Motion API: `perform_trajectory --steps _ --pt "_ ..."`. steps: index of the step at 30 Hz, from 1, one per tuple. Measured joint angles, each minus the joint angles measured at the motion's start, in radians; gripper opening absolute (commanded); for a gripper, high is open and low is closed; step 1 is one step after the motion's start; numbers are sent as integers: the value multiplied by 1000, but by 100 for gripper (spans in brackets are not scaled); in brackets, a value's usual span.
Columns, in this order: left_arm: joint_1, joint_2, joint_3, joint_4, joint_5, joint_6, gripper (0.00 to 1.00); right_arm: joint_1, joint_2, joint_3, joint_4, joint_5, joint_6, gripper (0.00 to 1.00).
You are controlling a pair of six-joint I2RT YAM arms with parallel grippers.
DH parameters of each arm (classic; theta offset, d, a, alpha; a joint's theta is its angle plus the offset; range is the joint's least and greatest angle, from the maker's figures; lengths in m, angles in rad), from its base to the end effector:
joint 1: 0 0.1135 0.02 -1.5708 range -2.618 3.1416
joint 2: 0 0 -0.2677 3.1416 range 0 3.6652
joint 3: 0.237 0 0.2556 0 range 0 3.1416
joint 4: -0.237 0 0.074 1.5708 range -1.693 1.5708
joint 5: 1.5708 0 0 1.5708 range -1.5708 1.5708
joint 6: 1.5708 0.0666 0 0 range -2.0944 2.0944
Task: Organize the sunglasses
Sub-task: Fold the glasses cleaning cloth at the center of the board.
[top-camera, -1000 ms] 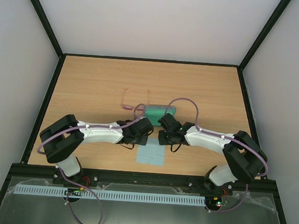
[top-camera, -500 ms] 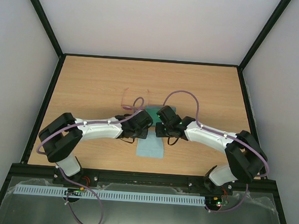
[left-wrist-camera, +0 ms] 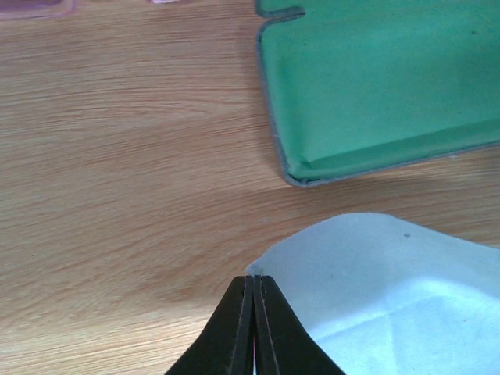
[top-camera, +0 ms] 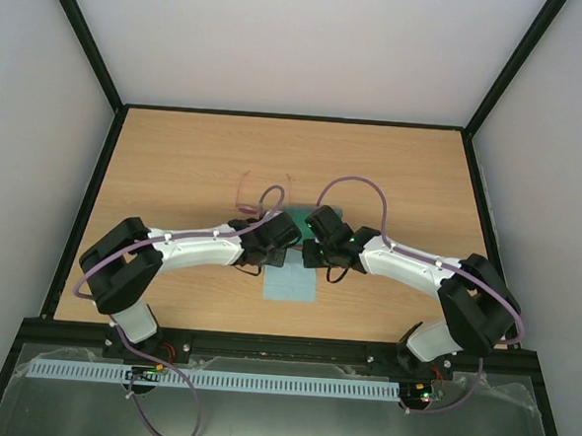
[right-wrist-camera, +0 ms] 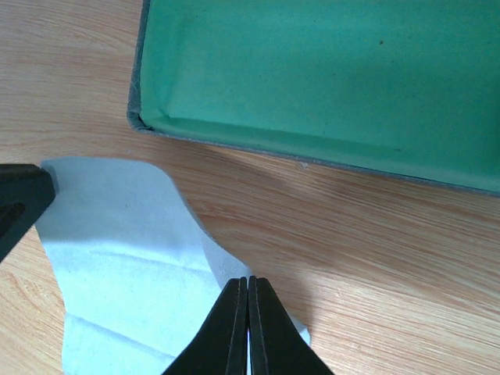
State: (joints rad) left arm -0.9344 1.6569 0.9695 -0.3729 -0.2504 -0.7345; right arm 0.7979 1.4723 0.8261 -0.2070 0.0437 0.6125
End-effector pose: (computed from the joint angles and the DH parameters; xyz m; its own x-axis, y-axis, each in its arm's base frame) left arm 0.2158 -0.2643 0.1481 -0.8588 0.0696 -0.5075 0.1774 0.9699 -0.1670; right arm 0.2259 0.2275 0.1723 -0.8301 -0.0284 -0.5570 -0.2663 0.8976 0.3511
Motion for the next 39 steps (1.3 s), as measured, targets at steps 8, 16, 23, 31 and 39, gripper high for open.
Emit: perform_trajectory --steps 8,16,23,31,39 --pt "-16 22 29 -34 -47 -2 2 0 -11 -22 -5 -18 -5 1" --pt "-33 -3 24 -34 -46 -5 2 1 -101 -53 -7 -45 -7 1" --pt "-74 -52 -3 -35 -45 -31 2 13 -159 -104 -8 -62 -3 1" --pt "-111 -121 -40 -51 -47 -66 2 44 -208 -144 -8 -72 5 1" --pt "-134 -167 -76 -68 -46 -90 2 89 -230 -156 -9 -78 22 1"
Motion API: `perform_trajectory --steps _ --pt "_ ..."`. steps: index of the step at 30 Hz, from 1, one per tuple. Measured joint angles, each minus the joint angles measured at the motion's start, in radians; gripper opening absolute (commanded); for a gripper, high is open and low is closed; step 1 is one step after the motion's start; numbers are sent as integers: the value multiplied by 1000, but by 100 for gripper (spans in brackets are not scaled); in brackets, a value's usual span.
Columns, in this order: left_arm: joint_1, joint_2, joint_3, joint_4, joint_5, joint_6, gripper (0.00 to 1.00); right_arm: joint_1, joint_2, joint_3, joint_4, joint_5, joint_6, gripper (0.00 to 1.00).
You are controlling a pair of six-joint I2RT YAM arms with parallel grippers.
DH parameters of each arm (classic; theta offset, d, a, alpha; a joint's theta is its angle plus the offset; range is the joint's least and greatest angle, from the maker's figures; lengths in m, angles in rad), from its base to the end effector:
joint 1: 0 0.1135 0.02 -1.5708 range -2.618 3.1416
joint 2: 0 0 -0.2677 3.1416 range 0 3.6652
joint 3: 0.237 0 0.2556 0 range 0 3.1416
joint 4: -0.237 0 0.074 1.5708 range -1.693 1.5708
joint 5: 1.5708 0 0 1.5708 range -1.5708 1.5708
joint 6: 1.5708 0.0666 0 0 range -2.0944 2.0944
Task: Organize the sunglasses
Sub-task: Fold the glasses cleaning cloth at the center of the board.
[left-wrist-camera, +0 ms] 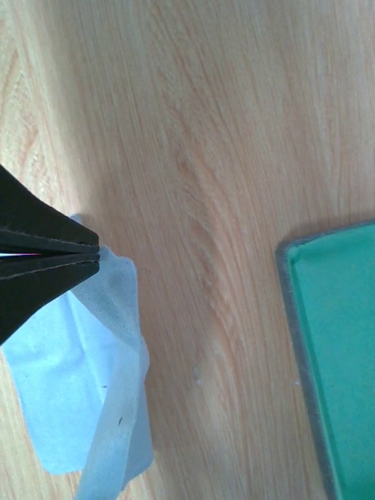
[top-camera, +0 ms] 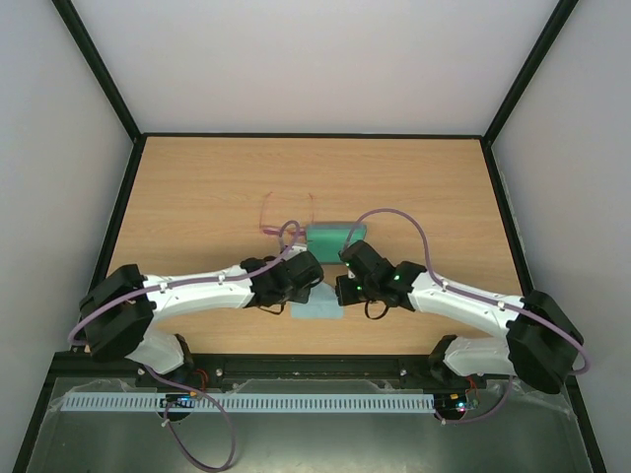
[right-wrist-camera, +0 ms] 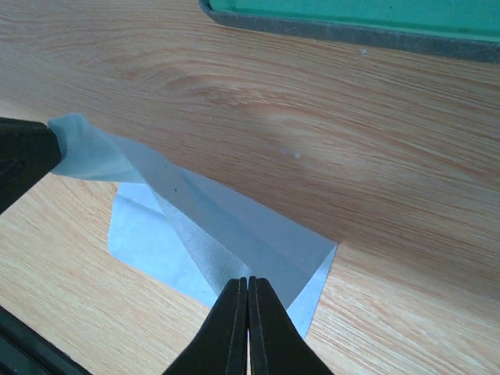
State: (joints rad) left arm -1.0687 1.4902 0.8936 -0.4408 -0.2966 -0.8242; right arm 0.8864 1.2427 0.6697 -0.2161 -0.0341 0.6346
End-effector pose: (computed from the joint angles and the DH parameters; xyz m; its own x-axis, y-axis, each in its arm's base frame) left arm 0.1652 -0.2604 0.1718 -0.8443 0.0792 -0.5300 0.2166 0.9551 -0.2023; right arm 0.1715 0.2138 0.1829 -0.8294 -0.0793 -0.5530 -0.3698 0.8198 0.4371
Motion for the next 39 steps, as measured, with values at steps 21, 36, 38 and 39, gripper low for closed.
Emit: perform_trajectory --steps 21,36,38,39 --pt "-76 -66 -67 2 8 -56 2 37 -85 -36 -36 -2 39 1" --pt "-118 -87 -110 0 9 -120 2 59 -126 -69 -52 -3 65 2" --pt "-118 -87 -110 0 9 -124 2 63 -126 -72 -52 -3 69 1" --pt "-118 -87 -110 0 9 -126 2 64 -127 -73 -53 -3 69 2"
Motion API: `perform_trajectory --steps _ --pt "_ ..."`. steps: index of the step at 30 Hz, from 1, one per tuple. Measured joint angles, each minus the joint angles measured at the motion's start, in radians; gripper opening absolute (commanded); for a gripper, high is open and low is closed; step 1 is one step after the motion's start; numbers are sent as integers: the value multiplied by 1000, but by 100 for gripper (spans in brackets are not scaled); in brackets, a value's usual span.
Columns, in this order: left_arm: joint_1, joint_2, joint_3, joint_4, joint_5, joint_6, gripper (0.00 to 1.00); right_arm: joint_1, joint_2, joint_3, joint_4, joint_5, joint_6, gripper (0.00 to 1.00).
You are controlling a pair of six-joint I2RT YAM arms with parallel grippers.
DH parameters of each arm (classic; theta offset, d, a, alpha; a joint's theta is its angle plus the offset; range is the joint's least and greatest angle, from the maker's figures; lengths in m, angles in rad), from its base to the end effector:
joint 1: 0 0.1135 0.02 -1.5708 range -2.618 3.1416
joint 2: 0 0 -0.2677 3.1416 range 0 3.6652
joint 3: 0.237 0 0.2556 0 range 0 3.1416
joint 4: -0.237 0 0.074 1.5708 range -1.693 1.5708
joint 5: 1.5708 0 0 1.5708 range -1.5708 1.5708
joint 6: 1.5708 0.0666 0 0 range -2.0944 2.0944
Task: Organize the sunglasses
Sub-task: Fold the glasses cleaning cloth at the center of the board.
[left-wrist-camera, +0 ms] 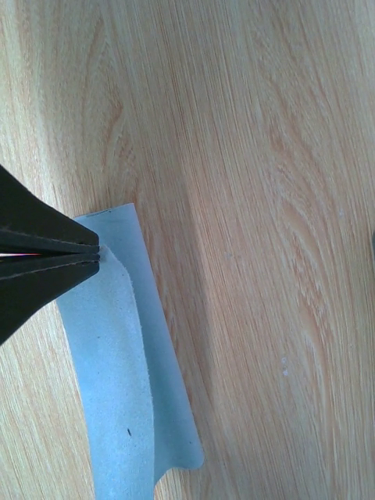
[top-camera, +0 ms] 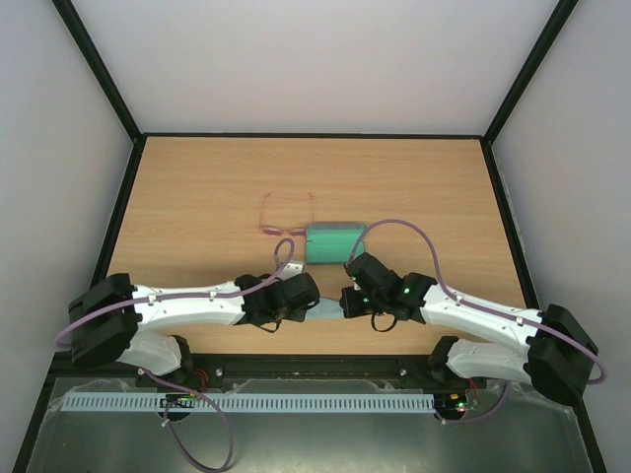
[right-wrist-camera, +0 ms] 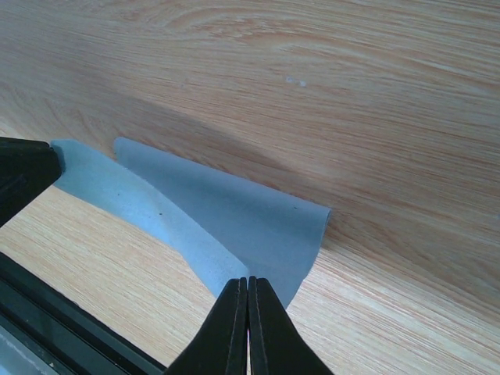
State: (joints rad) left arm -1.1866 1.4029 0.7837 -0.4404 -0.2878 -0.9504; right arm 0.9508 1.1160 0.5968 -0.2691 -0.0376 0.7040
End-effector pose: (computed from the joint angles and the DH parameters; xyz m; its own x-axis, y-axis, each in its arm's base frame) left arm 0.1224 -0.2524 0.1619 -0.8710 0.0729 -0.4858 0.2206 0.9417 -0.2541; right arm 0.1415 0.2025 0.1831 -0.8505 -0.0781 -0.5202 -0.3650 0.7997 0.4767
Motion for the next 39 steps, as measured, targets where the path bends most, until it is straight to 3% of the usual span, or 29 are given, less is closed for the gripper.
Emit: perform_trajectory --steps 39 --pt "-25 3 -32 17 11 -42 2 19 -2 -60 32 0 19 1"
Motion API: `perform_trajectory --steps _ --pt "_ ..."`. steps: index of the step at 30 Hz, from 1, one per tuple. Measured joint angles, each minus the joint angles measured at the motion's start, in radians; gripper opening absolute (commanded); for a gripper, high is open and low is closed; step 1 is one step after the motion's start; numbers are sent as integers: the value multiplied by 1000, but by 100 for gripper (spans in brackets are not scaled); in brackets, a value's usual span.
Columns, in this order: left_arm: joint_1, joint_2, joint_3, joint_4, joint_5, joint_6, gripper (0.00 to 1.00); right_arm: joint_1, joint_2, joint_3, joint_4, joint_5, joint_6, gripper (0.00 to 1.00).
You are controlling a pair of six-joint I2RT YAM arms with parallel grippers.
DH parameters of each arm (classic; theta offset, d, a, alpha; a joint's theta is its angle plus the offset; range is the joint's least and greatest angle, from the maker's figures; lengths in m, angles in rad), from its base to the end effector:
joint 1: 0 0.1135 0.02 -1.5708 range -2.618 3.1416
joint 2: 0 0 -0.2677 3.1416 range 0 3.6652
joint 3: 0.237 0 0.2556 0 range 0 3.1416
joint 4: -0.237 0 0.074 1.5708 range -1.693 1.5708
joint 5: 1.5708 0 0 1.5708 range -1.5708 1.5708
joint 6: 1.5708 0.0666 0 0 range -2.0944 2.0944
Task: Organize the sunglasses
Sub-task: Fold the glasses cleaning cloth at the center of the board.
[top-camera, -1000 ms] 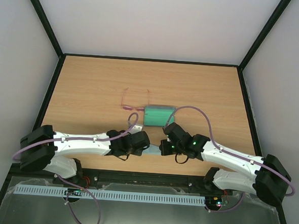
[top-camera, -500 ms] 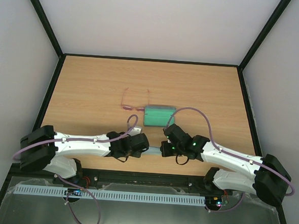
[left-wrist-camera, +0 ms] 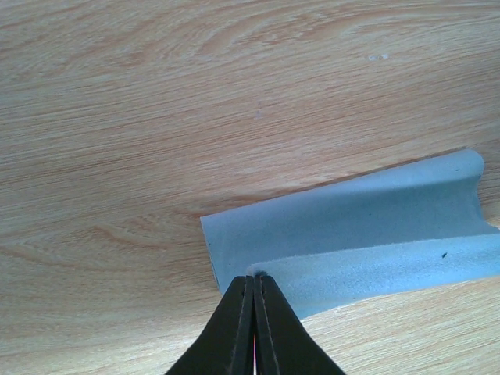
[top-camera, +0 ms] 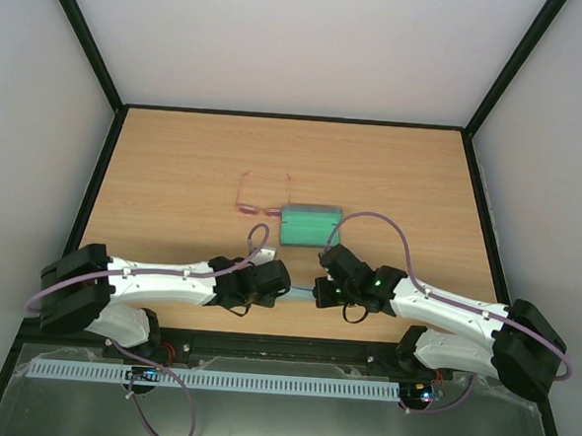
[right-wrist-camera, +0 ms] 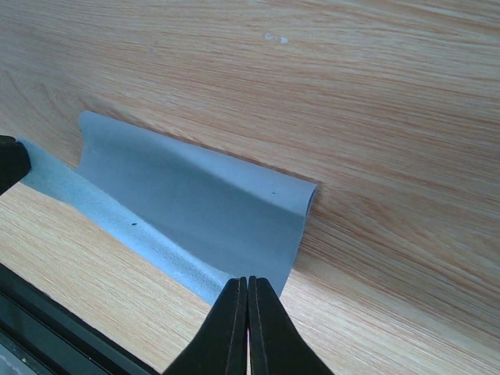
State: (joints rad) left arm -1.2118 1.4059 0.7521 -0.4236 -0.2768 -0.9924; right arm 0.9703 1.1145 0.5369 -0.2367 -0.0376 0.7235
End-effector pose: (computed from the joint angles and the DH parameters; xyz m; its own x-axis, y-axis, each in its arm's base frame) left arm 0.1137 -0.2512 0.1525 -0.8852 0.0663 -0.4605 0.2084 0.9415 -0.2650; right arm 0.1332 0.1990 0.1662 -0.8635 -0.0900 -0.4963 -0.3568 0.8045 0.4749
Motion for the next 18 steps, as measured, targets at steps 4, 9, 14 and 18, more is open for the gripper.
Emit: perform_trajectory --steps 4,9,14,18 --pt "-1 5 -2 6 0 -1 2 0 8 -2 5 0 0 1" --pt "-1 19 -2 13 1 -4 2 0 27 -2 5 8 2 1" --pt "-1 34 -2 18 5 -11 2 0 66 10 6 21 2 1" --pt "-1 45 -2 18 5 -14 2 0 95 29 6 28 2 1"
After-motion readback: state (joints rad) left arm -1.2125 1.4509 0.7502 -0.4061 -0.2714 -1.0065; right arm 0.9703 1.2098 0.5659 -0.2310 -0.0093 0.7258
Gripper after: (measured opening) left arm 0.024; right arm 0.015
